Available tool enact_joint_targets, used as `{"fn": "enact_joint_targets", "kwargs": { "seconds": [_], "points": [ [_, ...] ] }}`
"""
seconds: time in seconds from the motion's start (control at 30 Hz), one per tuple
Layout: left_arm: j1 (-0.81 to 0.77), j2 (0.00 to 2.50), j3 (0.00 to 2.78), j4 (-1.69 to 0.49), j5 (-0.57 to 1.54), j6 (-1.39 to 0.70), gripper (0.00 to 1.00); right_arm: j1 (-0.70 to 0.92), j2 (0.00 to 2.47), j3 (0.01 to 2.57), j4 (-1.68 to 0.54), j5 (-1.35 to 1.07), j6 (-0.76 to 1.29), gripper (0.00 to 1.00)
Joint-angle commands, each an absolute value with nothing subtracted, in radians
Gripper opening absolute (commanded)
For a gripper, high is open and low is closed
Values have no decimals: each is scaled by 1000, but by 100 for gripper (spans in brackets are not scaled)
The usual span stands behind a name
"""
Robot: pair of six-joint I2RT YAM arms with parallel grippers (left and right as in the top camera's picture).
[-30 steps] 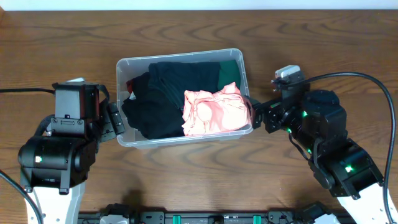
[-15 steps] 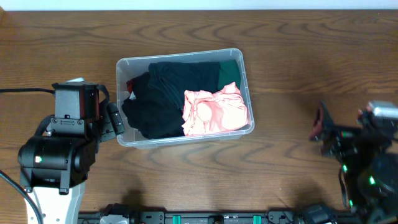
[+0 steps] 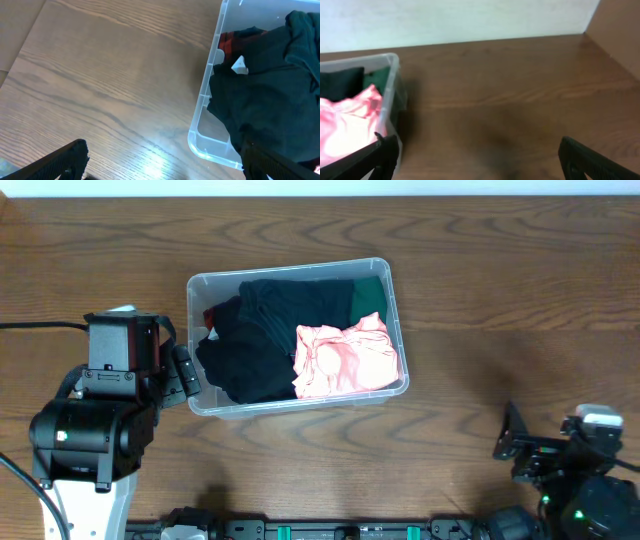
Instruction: Pack container
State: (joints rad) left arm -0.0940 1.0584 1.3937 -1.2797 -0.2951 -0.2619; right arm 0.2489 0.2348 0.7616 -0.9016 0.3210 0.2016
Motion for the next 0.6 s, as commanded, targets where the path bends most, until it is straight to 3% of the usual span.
{"fn": "enact_joint_targets", "kwargs": {
  "seconds": [0.0,0.27,0.57],
  "points": [
    [-90,1058,1396,-1283,-308,-267,98,208,157,659,-868,266,213,99],
    [-90,1058,1396,-1283,-308,-267,98,147,4,435,-836,220,246,99],
    [-90,1058,1396,-1283,-308,-267,98,142,6,302,-773,212,258,99]
  ]
}}
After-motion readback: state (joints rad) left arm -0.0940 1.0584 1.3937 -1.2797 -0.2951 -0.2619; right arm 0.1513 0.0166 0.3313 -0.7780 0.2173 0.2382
